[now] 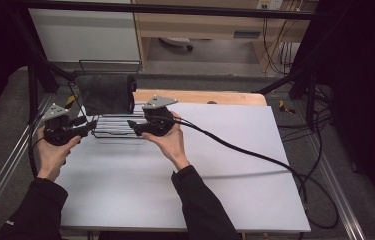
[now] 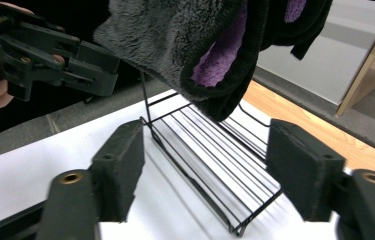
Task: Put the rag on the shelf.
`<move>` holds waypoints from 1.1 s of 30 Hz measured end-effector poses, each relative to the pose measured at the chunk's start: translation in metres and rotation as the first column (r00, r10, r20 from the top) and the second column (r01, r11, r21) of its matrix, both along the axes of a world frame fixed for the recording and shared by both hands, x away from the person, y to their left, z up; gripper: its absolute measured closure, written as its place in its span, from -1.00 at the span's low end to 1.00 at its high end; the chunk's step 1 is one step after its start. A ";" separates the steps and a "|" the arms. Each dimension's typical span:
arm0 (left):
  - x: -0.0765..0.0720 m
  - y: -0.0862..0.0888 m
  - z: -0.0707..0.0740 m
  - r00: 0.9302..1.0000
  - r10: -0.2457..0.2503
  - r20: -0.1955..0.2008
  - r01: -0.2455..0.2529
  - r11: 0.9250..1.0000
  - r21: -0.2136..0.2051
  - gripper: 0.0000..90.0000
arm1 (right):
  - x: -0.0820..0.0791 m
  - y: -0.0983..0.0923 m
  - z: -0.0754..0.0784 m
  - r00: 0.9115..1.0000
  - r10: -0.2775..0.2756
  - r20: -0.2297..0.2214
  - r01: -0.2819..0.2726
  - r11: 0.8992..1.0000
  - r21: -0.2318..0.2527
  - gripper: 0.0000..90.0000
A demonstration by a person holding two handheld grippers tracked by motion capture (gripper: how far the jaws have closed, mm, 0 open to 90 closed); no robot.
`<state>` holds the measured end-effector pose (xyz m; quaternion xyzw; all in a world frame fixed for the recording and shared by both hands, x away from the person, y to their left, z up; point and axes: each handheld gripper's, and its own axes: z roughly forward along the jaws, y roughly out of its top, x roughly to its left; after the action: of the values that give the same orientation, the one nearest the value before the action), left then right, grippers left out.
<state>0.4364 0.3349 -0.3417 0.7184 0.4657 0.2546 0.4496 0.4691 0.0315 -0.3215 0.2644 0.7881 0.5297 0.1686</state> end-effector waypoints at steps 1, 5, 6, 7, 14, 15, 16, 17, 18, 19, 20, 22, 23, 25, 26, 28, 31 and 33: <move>-0.002 0.000 -0.001 1.000 0.000 -0.003 0.000 1.000 0.000 0.02 | -0.002 -0.003 0.001 1.000 0.005 -0.001 -0.005 1.000 0.002 -0.36; -0.010 -0.004 -0.003 1.000 -0.011 -0.015 0.011 1.000 0.016 -0.14 | -0.008 -0.015 0.004 1.000 0.012 -0.014 -0.012 1.000 0.002 -0.53; -0.012 -0.005 -0.005 1.000 -0.018 -0.018 0.019 1.000 0.019 -0.17 | -0.010 -0.019 0.005 1.000 0.014 -0.018 -0.014 1.000 0.007 -0.57; -0.015 -0.007 -0.006 0.999 -0.027 -0.020 0.028 0.999 0.020 -0.21 | -0.012 -0.024 0.005 1.000 0.012 -0.025 -0.012 1.000 0.009 -0.61; -0.026 -0.024 -0.019 0.995 -0.086 -0.056 0.088 0.995 0.038 -0.47 | -0.022 -0.061 -0.001 0.998 -0.022 -0.052 0.022 1.000 -0.007 -0.80; -0.027 -0.026 -0.021 0.994 -0.094 -0.058 0.096 0.995 0.034 -0.49 | -0.024 -0.067 -0.002 0.998 -0.025 -0.059 0.024 1.000 -0.008 -0.82; -0.029 -0.029 -0.023 0.994 -0.099 -0.055 0.101 0.994 0.030 -0.52 | -0.025 -0.073 -0.003 0.997 -0.029 -0.066 0.029 1.000 -0.004 -0.84; -0.030 -0.031 -0.024 0.992 -0.108 -0.057 0.110 0.993 0.031 -0.54 | -0.027 -0.080 -0.004 0.997 -0.033 -0.072 0.033 0.999 -0.004 -0.85; -0.031 -0.033 -0.025 0.992 -0.116 -0.059 0.118 0.993 0.027 -0.57 | -0.029 -0.086 -0.006 0.996 -0.037 -0.077 0.038 0.999 -0.001 -0.86; -0.033 -0.036 -0.026 0.991 -0.123 -0.058 0.124 0.992 0.024 -0.60 | -0.031 -0.093 -0.007 0.996 -0.042 -0.083 0.042 0.999 0.002 -0.86; -0.034 -0.038 -0.027 0.990 -0.129 -0.055 0.131 0.991 0.027 -0.63 | -0.032 -0.099 -0.008 0.995 -0.045 -0.086 0.046 0.999 0.002 -0.86; -0.037 -0.042 -0.029 0.988 -0.142 -0.055 0.144 0.989 0.024 -0.70 | -0.036 -0.113 -0.011 0.994 -0.057 -0.096 0.058 0.998 0.003 -0.88; -0.039 -0.044 -0.030 0.988 -0.146 -0.054 0.148 0.989 0.023 -0.73 | -0.038 -0.120 -0.013 0.993 -0.061 -0.100 0.061 0.998 0.003 -0.88; -0.042 -0.048 -0.031 0.987 -0.151 -0.053 0.153 0.988 0.026 -0.78 | -0.043 -0.133 -0.016 0.992 -0.071 -0.107 0.071 0.997 0.002 -0.91; -0.043 -0.049 -0.032 0.986 -0.155 -0.052 0.157 0.987 0.022 -0.81 | -0.045 -0.140 -0.018 0.991 -0.079 -0.110 0.080 0.997 0.005 -0.92; -0.046 -0.053 -0.034 0.985 -0.164 -0.056 0.165 0.986 0.019 -0.84 | -0.049 -0.153 -0.022 0.989 -0.086 -0.123 0.088 0.996 0.006 -0.94; -0.052 -0.059 -0.040 0.982 -0.179 -0.061 0.181 0.983 0.029 -0.87 | -0.057 -0.171 -0.029 0.986 -0.091 -0.136 0.094 0.996 0.010 -0.97; -0.055 -0.063 -0.045 0.980 -0.189 -0.068 0.191 0.981 0.027 -0.88 | -0.063 -0.182 -0.036 0.986 -0.092 -0.140 0.094 0.996 0.008 -0.98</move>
<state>0.3813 0.2717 -0.3863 0.7750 0.4049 0.1947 0.4444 0.4063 -0.1509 -0.3573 0.3386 0.7810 0.5070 0.1355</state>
